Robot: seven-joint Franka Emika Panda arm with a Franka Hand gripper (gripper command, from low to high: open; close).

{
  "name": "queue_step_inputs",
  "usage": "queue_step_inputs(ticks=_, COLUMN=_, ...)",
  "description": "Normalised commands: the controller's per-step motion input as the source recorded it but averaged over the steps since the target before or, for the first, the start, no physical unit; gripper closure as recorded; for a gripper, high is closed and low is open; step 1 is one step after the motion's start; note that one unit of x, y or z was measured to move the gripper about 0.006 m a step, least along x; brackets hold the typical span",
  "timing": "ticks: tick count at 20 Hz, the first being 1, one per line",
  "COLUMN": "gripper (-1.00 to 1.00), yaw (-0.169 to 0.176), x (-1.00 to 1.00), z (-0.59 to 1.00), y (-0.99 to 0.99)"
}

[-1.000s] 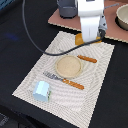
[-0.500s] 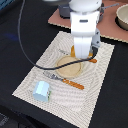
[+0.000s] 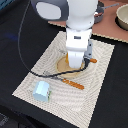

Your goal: Interact with the objects in diverse but meaningful ways.

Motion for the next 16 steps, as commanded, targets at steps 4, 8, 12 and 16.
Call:
queue_step_inputs(ticks=4, gripper=-1.0, yaw=0.0, x=-0.07, z=0.28, y=-0.26)
queue_step_inputs(ticks=8, gripper=-1.0, yaw=0.0, x=-0.18, z=0.15, y=-0.23)
queue_step_inputs(ticks=12, gripper=-1.0, yaw=0.011, x=-0.24, z=0.17, y=-0.21)
queue_step_inputs(ticks=16, gripper=-1.0, yaw=0.011, x=-0.13, z=0.65, y=-0.3)
